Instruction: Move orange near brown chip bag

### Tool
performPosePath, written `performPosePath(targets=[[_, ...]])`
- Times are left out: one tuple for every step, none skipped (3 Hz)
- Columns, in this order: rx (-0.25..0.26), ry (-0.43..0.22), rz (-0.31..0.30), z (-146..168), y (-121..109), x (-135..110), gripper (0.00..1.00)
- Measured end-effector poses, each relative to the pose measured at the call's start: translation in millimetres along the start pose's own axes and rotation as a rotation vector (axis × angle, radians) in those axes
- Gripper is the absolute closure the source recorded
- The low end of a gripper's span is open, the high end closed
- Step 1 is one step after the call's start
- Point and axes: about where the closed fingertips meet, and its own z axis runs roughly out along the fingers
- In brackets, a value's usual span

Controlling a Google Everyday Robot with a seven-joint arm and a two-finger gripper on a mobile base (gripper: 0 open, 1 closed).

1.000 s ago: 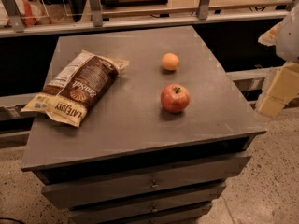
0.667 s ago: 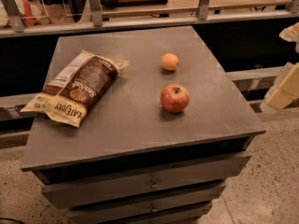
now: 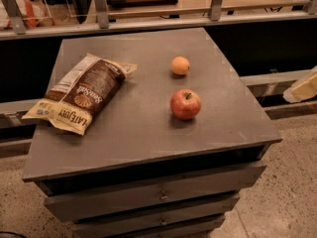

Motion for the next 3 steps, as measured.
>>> performPosePath(targets=[[-0.004, -0.101, 0.085, 22.0, -19.7, 4.6, 0.0], [-0.049, -0.178, 0.107, 51.9, -42.7, 0.3, 0.0], [-0.091, -0.231, 0.087, 77.0, -66.1, -16.2, 0.0]])
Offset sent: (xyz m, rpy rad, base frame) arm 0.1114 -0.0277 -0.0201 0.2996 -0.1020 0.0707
